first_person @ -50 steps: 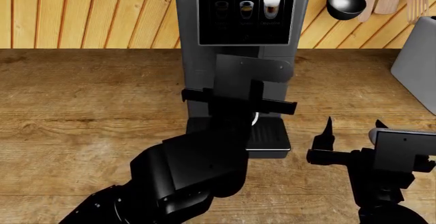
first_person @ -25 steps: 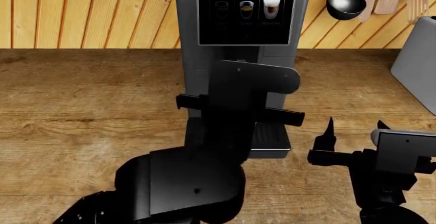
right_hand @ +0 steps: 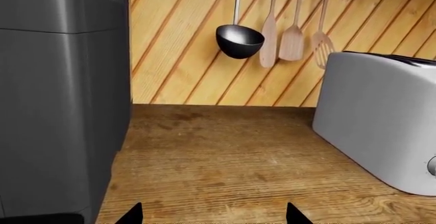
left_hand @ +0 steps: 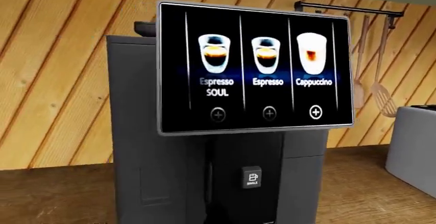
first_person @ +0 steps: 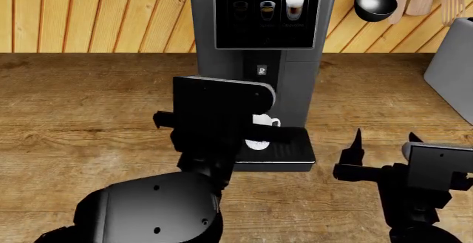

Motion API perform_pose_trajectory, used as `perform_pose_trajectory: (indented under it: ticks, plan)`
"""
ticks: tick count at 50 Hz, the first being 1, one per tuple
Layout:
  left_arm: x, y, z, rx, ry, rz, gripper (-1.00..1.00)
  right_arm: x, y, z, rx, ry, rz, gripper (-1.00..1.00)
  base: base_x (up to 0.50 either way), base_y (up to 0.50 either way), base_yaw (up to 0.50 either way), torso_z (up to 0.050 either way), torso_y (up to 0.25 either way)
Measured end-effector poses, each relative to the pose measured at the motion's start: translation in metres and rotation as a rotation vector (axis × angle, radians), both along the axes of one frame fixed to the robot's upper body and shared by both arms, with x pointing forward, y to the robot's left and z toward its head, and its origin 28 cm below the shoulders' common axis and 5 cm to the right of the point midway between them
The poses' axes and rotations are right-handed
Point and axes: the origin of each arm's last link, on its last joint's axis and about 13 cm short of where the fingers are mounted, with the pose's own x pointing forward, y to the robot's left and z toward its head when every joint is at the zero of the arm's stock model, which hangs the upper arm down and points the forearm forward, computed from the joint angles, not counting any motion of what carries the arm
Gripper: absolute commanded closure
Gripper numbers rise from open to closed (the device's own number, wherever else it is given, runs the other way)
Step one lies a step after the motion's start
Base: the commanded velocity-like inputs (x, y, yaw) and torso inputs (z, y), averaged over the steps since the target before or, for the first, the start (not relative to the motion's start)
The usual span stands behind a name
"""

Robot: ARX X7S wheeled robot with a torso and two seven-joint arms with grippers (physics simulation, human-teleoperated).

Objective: Press the button on the coffee machine to serve coffee.

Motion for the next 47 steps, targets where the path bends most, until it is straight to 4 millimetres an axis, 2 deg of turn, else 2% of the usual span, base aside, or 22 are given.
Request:
perform_pose_trajectory:
  ticks: [1, 2, 17, 33, 47]
  plan:
    - [0.001, 0.003, -0.001, -0.003, 0.001, 0.005, 1.0, 0.0, 0.0, 0.0, 0.0, 0.0, 0.0, -1.0, 0.0, 0.0, 0.0, 0.0, 0.0]
    - [0.001, 0.006, -0.002, -0.005, 0.002, 0.012, -1.0, 0.0, 0.0, 0.0, 0.0, 0.001, 0.001, -1.0, 0.0, 0.0, 0.0, 0.0, 0.0]
    - [0.013, 0.054, -0.027, 0.001, 0.019, 0.115, -1.0, -0.001, 0.0, 0.001, -0.002, 0.0, 0.001, -1.0, 0.0, 0.0, 0.0, 0.0, 0.0]
    - [0.024, 0.111, -0.07, 0.055, 0.089, 0.274, -1.0, -0.003, -0.001, 0.002, -0.005, 0.007, 0.0, -1.0, 0.0, 0.0, 0.0, 0.0, 0.0]
    - [0.022, 0.137, -0.101, 0.11, 0.156, 0.337, -1.0, -0.004, -0.002, 0.0, -0.002, 0.024, 0.003, -1.0, 0.0, 0.0, 0.0, 0.0, 0.0]
